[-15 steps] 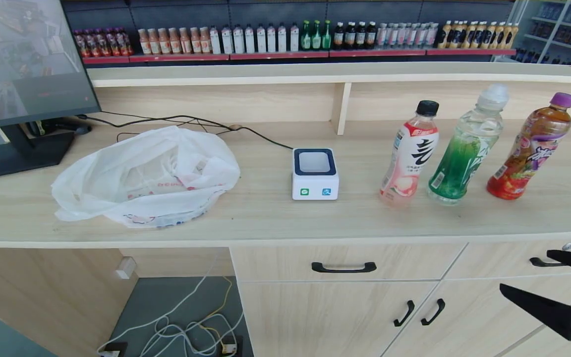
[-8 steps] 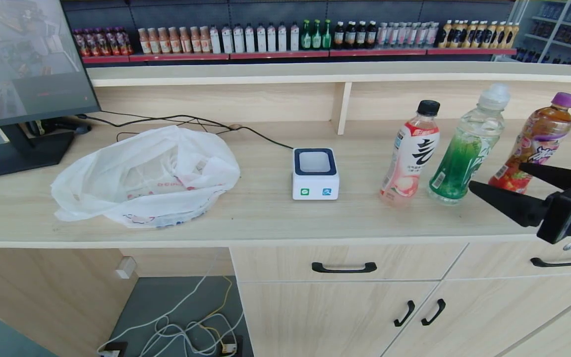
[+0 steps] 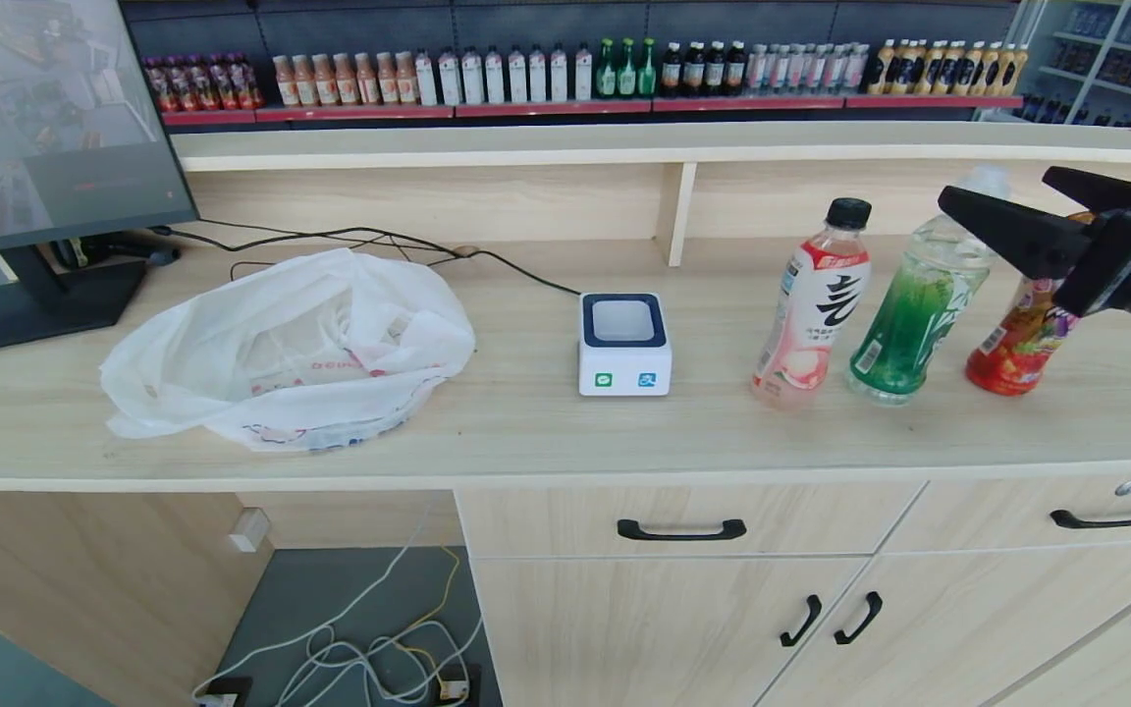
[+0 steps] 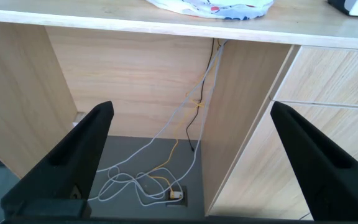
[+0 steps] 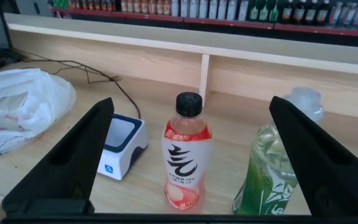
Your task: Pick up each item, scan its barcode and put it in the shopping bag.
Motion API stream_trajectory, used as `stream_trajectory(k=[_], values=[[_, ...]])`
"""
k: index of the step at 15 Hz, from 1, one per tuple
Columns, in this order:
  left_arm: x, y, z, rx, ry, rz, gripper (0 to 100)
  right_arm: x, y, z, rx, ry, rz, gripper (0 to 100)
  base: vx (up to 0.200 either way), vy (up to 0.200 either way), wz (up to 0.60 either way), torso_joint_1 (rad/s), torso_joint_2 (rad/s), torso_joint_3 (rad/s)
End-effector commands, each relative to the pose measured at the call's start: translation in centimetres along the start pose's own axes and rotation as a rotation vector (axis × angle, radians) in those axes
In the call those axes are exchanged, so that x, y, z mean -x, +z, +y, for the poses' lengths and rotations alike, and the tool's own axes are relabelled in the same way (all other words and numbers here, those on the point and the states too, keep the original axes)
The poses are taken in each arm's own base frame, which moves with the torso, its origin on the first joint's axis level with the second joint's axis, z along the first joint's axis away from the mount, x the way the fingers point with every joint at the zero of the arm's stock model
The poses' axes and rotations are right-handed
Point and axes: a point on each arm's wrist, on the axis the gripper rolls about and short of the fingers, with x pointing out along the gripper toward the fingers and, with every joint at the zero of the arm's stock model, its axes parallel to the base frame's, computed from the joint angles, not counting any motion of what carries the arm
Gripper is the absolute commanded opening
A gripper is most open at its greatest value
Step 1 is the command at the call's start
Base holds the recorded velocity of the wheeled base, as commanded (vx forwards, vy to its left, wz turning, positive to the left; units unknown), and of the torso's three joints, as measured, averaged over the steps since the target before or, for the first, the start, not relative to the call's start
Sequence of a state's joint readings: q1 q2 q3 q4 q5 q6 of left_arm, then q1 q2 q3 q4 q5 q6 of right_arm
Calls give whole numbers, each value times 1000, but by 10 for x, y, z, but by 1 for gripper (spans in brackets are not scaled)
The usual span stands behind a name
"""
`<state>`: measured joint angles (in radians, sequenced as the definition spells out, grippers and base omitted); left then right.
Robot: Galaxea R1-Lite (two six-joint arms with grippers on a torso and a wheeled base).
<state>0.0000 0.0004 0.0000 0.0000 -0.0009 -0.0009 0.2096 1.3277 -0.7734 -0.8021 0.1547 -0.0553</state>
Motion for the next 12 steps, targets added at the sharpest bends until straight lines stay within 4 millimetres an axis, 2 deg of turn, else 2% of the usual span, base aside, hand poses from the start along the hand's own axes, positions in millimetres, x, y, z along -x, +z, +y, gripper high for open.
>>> stream_trajectory(k=[1,3,4,6,8,12], values=[[0,0,0,1,-1,0,100,-23,-21,1,3,5,-24,100,0,0,0,0,0,0],[0,0,0,1,-1,0,100,-32,-32,9,-4,-11,-84,100,0,0,0,0,0,0],[0,0,0,1,1,0,100,-30,-53,21,-21,-5,-66,100,0,0,0,0,0,0],[0,0,0,1,-1,0,100,-21,-78,30,-29,8,-36,100,0,0,0,0,0,0],[0,0,0,1,1,0,100,-23,-75,30,-28,3,-50,100,0,0,0,0,0,0],[0,0,0,1,1,0,100,-29,-92,28,-31,-2,3,100,0,0,0,0,0,0]])
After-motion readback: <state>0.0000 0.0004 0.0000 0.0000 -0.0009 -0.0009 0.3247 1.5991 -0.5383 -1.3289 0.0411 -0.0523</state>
